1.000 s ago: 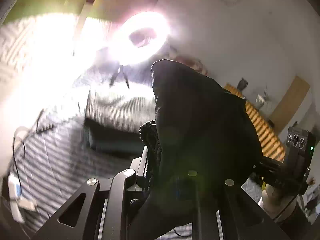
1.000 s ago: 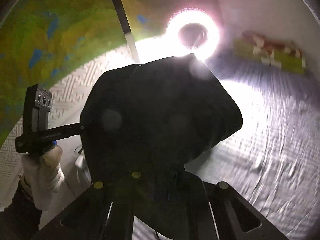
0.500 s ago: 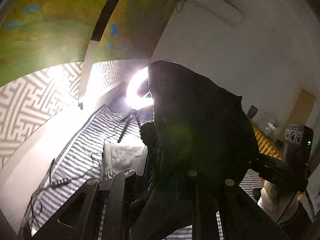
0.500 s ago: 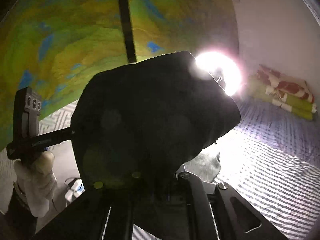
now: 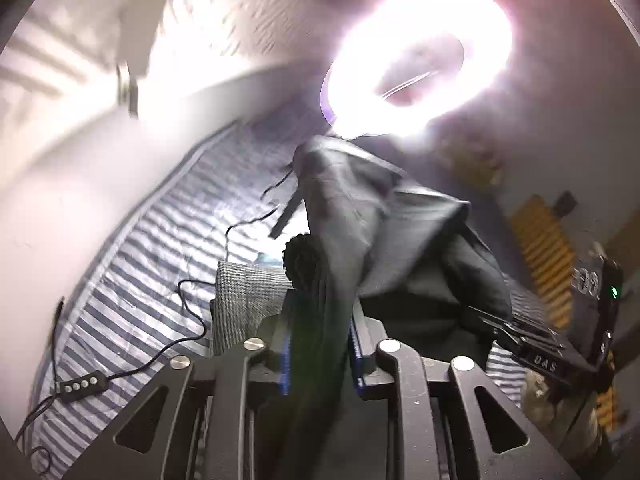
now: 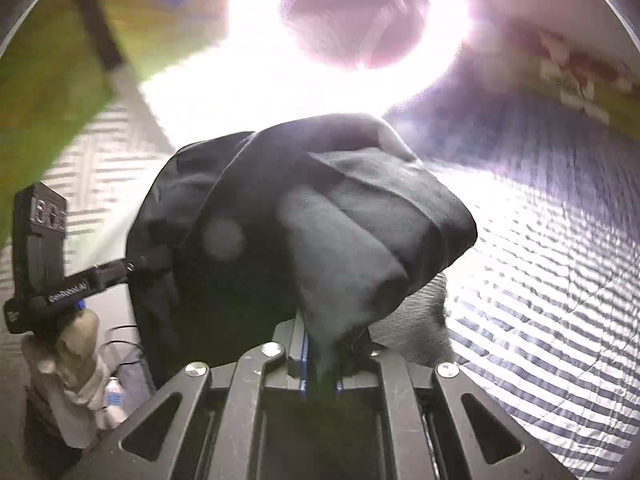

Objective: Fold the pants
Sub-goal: 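Lower the folded pants onto the grey stack with both grippers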

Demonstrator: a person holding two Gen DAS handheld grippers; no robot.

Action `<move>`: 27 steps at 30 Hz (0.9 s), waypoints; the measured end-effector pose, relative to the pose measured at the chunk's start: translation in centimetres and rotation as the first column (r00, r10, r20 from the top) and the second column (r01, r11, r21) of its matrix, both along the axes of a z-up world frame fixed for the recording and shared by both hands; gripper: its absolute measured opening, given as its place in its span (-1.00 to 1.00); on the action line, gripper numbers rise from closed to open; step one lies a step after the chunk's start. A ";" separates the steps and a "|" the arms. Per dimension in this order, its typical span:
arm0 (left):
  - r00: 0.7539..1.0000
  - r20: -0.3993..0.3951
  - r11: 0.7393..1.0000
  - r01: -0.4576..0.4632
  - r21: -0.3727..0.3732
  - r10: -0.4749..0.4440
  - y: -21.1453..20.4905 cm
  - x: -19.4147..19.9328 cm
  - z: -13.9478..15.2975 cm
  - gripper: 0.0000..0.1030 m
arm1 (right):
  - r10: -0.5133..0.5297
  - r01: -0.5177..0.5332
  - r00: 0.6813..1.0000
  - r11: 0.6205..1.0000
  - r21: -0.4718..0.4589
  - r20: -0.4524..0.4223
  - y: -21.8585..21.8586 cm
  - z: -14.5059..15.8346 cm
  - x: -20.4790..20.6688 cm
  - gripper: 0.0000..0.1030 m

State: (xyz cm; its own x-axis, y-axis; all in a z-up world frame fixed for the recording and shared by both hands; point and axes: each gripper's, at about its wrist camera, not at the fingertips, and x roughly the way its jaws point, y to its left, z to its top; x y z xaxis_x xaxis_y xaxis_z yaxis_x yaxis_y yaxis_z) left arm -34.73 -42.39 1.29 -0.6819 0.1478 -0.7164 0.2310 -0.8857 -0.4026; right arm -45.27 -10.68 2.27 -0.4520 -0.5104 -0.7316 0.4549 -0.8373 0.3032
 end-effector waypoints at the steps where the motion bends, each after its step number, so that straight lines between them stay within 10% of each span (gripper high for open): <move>1: 0.999 0.036 1.000 -0.011 -0.005 0.011 -0.3 -1.0 -0.6 -0.45 | -0.028 0.028 1.000 0.999 0.032 0.013 0.2 -0.9 -0.9 -0.65; 8: 0.997 -0.015 0.994 -0.073 -0.076 0.072 -1.8 1.8 0.2 -0.29 | -0.197 0.199 0.979 0.979 -0.041 0.051 6.9 -1.5 -1.5 -0.54; 16: 0.998 0.035 0.998 0.060 -0.003 -0.060 2.2 8.6 0.6 0.18 | -0.055 0.084 0.980 0.985 -0.150 0.189 7.6 -4.7 5.0 -0.23; 19: 0.992 0.107 0.992 0.082 -0.093 -0.072 4.3 9.6 -0.8 -0.92 | -0.051 0.086 0.970 0.986 -0.142 0.236 7.6 -6.3 6.4 -0.23; 22: 0.987 0.139 0.987 0.095 -0.130 -0.077 5.6 9.8 -0.7 -0.97 | -0.036 0.091 0.959 0.978 -0.186 0.281 7.4 -5.8 6.9 -0.76; 27: 0.996 0.052 0.985 0.077 -0.155 -0.070 5.0 12.6 3.6 -0.97 | 0.011 0.069 0.960 0.958 -0.279 0.278 7.4 -2.1 9.0 -0.85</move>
State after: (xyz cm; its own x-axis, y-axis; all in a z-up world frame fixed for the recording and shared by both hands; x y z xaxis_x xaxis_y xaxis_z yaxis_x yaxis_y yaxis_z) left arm -22.09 -37.42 4.86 -0.6389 0.0802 -0.7651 0.1778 -0.9522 -0.2483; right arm -36.24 -3.28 0.13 -0.2724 -0.7043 -0.6556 0.2971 -0.7096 0.6389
